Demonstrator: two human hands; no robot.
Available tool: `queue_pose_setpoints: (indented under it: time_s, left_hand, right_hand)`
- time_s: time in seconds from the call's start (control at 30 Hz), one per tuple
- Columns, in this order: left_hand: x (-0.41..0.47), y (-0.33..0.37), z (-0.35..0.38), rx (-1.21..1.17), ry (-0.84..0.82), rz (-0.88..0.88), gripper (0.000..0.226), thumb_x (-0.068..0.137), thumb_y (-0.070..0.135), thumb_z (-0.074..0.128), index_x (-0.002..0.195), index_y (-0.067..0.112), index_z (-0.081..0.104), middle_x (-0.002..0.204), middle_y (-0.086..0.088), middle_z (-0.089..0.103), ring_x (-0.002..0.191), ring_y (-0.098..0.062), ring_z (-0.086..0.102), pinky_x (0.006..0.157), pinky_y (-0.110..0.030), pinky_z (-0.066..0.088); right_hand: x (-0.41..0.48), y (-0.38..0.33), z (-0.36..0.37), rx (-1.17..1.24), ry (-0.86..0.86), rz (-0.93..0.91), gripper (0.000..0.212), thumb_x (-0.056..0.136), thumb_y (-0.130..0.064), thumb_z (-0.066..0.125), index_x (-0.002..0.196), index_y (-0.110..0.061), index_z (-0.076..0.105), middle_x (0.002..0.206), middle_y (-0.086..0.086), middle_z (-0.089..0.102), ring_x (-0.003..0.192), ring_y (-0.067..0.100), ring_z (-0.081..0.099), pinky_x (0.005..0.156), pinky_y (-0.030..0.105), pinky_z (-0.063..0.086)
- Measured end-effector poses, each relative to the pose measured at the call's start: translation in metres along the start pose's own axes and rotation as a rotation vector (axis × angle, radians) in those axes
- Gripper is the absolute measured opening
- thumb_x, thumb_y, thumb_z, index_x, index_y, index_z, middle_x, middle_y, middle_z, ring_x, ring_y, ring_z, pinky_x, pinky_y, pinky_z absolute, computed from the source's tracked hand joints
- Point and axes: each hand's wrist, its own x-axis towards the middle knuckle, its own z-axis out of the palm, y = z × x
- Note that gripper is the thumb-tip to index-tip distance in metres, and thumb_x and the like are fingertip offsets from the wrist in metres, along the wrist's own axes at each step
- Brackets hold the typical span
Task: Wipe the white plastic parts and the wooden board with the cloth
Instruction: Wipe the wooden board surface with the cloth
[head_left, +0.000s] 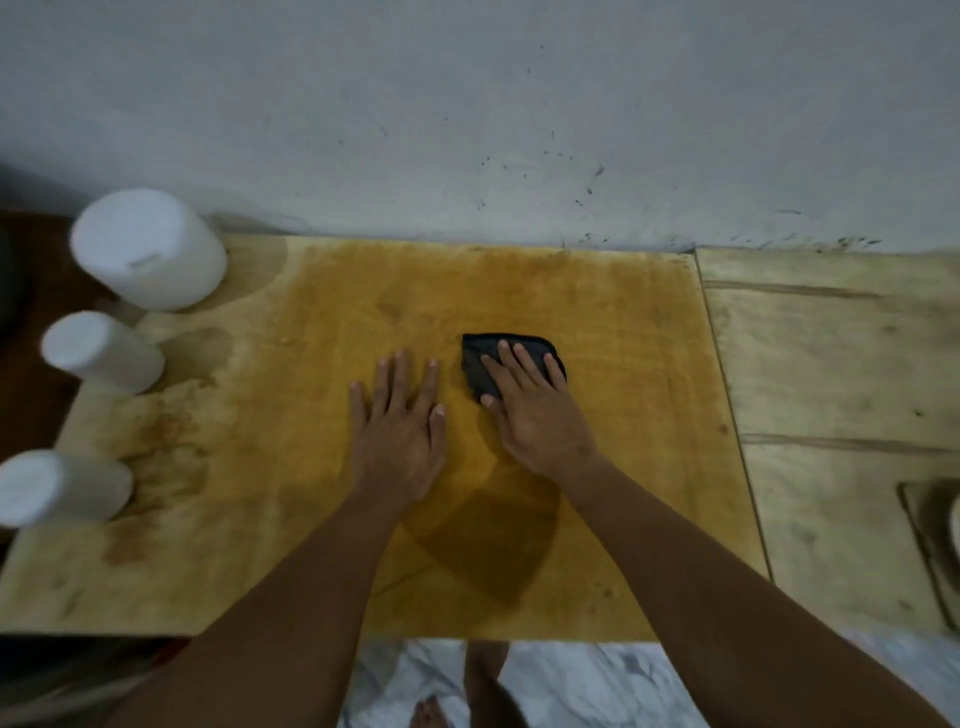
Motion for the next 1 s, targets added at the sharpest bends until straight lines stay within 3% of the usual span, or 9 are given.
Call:
queue_pose_setpoints:
  time_s: [0.17, 0.3, 0.4, 0.5, 0.6, 0.67, 0.73, 0.83, 1.0]
  left_hand:
    - [-0.072, -0.013, 0.015, -0.029, 0.033, -0.004, 0.061, 0.106, 0.053, 0.007, 0.163, 0.031, 0.004, 0.172, -0.008, -0.005, 0.158, -0.028, -0.009, 0.126, -0.056, 0.000]
    - [-0.135, -0.018, 0.024, -0.024, 0.018, -0.005, 0.062, 0.106, 0.052, 0.006, 0.163, 0.030, 0.002, 0.171, -0.011, -0.007, 0.158, -0.030, -0.010, 0.127, -0.055, 0.000]
    - [-0.160, -0.021, 0.023, -0.036, -0.016, 0.002, 0.063, 0.105, 0.051, 0.005, 0.163, 0.029, 0.000, 0.171, -0.013, -0.009, 0.157, -0.030, -0.013, 0.127, -0.054, -0.002]
    - [-0.166, -0.017, 0.018, -0.094, -0.021, -0.028, 0.065, 0.104, 0.050, 0.005, 0.164, 0.025, 0.006, 0.171, -0.016, -0.004, 0.158, -0.033, -0.009, 0.127, -0.055, -0.001]
    - [-0.164, -0.008, 0.009, -0.120, -0.009, -0.035, 0.061, 0.107, 0.045, 0.013, 0.164, 0.022, 0.012, 0.170, -0.020, 0.003, 0.158, -0.037, -0.002, 0.125, -0.059, 0.003]
    - [-0.155, 0.000, 0.003, -0.129, -0.005, -0.025, 0.060, 0.108, 0.044, 0.015, 0.163, 0.022, 0.011, 0.170, -0.019, 0.004, 0.158, -0.036, -0.002, 0.125, -0.060, 0.003]
    - [-0.137, 0.008, -0.001, -0.150, -0.009, -0.022, 0.059, 0.109, 0.045, 0.016, 0.164, 0.025, 0.009, 0.171, -0.017, 0.001, 0.158, -0.034, -0.005, 0.125, -0.059, 0.001]
    - [-0.099, 0.025, -0.006, -0.140, -0.004, -0.016, 0.059, 0.109, 0.046, 0.019, 0.164, 0.028, 0.009, 0.172, -0.015, -0.001, 0.158, -0.033, -0.007, 0.126, -0.058, -0.001]
    - [-0.026, 0.056, -0.016, -0.066, -0.043, 0.018, 0.061, 0.109, 0.050, 0.013, 0.164, 0.025, 0.008, 0.172, -0.011, -0.009, 0.157, -0.029, -0.015, 0.126, -0.054, -0.007]
  right_hand:
    - [-0.085, -0.041, 0.025, 0.046, 0.009, -0.023, 0.057, 0.106, -0.049, 0.017, 0.157, -0.023, 0.023, 0.164, 0.000, 0.017, 0.152, 0.017, 0.010, 0.122, 0.046, 0.004]
    - [-0.157, -0.074, 0.040, 0.049, 0.019, -0.067, 0.053, 0.107, -0.045, 0.023, 0.154, -0.022, 0.031, 0.162, 0.001, 0.019, 0.151, 0.018, 0.015, 0.120, 0.045, 0.004]
    - [-0.197, -0.095, 0.045, 0.064, 0.033, -0.089, 0.047, 0.102, -0.027, 0.037, 0.148, -0.017, 0.043, 0.158, 0.006, 0.034, 0.148, 0.019, 0.021, 0.119, 0.045, 0.007]
    - [-0.225, -0.105, 0.049, 0.106, 0.008, -0.091, 0.070, 0.077, -0.002, 0.061, 0.145, -0.013, 0.047, 0.155, 0.011, 0.039, 0.146, 0.021, 0.021, 0.120, 0.043, 0.009]
    - [-0.247, -0.104, 0.038, 0.206, -0.070, -0.117, 0.077, 0.076, 0.011, 0.059, 0.148, -0.013, 0.043, 0.158, 0.009, 0.034, 0.149, 0.022, 0.022, 0.123, 0.045, 0.017]
    - [-0.248, -0.097, 0.018, 0.330, -0.150, -0.099, 0.068, 0.086, 0.009, 0.053, 0.148, -0.018, 0.042, 0.155, 0.007, 0.039, 0.144, 0.025, 0.034, 0.117, 0.044, 0.030]
    - [-0.234, -0.084, -0.007, 0.427, -0.205, -0.027, 0.054, 0.097, -0.002, 0.050, 0.146, -0.024, 0.042, 0.147, 0.006, 0.048, 0.126, 0.030, 0.051, 0.097, 0.045, 0.047]
    - [-0.193, -0.049, -0.041, 0.503, -0.127, 0.028, 0.041, 0.104, -0.015, 0.043, 0.144, -0.024, 0.042, 0.144, 0.002, 0.050, 0.114, 0.030, 0.056, 0.086, 0.043, 0.049]
    - [-0.097, 0.022, -0.069, 0.341, 0.046, 0.066, 0.041, 0.105, -0.014, 0.041, 0.145, -0.020, 0.041, 0.145, 0.003, 0.047, 0.120, 0.031, 0.052, 0.085, 0.040, 0.047]
